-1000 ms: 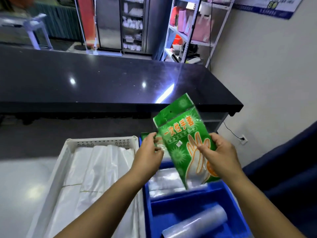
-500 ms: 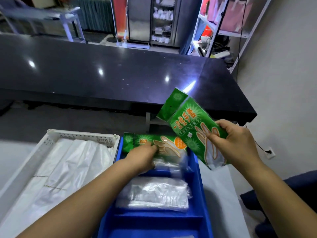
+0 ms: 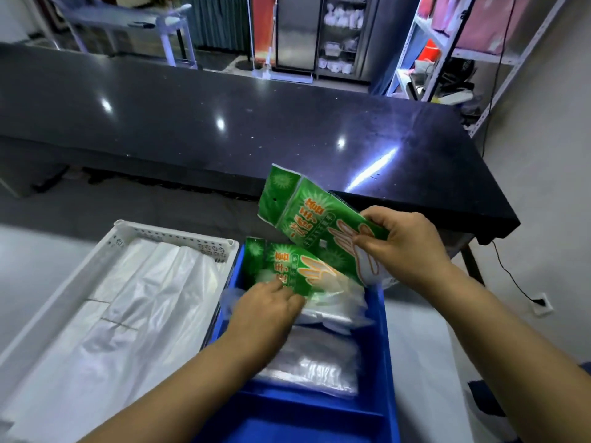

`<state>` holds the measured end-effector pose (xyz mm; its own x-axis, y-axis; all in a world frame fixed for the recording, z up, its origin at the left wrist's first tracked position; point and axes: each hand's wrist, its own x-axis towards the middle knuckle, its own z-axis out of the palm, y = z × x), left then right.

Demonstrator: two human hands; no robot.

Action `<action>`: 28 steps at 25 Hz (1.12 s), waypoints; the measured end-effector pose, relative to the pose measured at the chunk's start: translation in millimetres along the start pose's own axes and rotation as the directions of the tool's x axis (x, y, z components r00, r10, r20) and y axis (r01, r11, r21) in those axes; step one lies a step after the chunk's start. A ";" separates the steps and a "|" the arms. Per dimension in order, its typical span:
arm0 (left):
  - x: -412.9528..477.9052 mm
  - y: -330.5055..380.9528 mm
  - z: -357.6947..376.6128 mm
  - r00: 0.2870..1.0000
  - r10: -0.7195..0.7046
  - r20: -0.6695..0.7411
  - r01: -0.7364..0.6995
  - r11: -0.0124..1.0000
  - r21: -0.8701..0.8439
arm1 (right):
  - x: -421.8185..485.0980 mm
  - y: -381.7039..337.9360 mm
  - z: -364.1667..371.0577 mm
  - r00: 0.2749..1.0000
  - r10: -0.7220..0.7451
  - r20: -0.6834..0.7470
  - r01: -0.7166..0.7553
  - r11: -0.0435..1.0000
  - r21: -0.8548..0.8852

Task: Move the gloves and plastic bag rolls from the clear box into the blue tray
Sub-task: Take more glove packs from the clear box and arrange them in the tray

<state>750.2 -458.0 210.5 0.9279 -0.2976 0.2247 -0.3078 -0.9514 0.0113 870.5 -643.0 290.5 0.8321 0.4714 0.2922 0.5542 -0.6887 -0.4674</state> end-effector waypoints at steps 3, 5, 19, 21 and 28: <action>-38.8 12.0 12.4 0.997 0.082 0.015 -0.080 0.993 -0.082 | 13.0 -4.6 23.9 0.979 -0.028 0.203 0.042 0.997 -0.068; -52.7 14.7 16.5 0.993 0.093 0.071 -0.089 0.994 -0.061 | 17.5 -4.5 42.2 0.935 -0.026 0.353 0.081 0.987 -0.141; -48.2 19.7 17.2 0.999 0.048 0.023 -0.047 0.997 -0.053 | 12.5 3.8 99.4 0.903 -0.022 0.429 0.168 0.937 -0.305; -46.7 18.9 16.6 0.999 0.044 0.028 -0.043 0.997 -0.061 | 15.7 3.0 94.9 0.902 -0.015 0.431 0.121 0.968 -0.220; -38.4 10.8 5.9 0.998 -0.020 0.053 0.023 0.998 -0.055 | 24.4 -2.7 93.7 0.926 -0.104 0.364 0.199 0.952 -0.232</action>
<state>712.5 -457.3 196.3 0.9436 -0.2824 0.1729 -0.2978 -0.9520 0.0703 887.6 -578.0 220.8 0.7055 0.7086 0.0157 0.6974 -0.6901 -0.1932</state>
